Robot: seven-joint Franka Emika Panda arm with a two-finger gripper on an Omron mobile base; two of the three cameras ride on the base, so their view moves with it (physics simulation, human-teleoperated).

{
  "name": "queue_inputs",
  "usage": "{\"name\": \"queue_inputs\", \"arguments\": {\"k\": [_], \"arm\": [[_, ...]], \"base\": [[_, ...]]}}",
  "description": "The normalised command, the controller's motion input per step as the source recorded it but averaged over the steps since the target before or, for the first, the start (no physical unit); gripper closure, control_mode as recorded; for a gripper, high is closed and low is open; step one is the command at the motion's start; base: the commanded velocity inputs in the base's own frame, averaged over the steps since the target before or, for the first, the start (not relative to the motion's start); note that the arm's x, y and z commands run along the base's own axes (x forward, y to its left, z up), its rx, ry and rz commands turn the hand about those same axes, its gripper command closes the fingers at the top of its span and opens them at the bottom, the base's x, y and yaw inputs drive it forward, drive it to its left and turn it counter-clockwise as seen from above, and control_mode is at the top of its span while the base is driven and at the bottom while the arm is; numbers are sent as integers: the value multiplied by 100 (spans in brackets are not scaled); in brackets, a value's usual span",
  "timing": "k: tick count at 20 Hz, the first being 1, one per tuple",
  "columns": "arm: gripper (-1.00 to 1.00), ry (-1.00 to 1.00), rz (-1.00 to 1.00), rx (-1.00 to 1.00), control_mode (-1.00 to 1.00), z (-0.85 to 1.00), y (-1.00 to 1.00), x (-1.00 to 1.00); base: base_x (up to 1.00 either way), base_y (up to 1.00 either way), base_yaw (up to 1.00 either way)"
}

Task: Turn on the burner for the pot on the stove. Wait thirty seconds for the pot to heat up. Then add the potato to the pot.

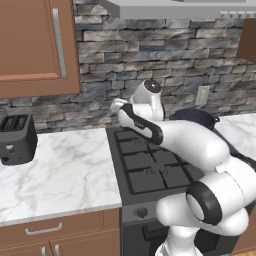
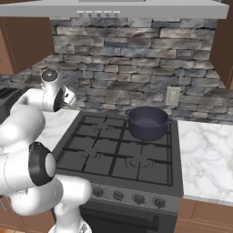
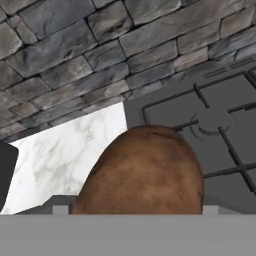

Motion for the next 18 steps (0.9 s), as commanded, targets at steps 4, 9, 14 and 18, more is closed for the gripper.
{"name": "queue_inputs", "arguments": {"k": [4,9,14,18], "arm": [[100,0,0,0,-100,0,-44,3],[100,-1,0,0,-100,6,-60,3],[100,-2,0,0,-100,0,-69,0],[100,0,-2,0,-100,0,-84,0]], "base": [[0,0,0],[0,0,0],[0,0,0],[0,0,0]]}}
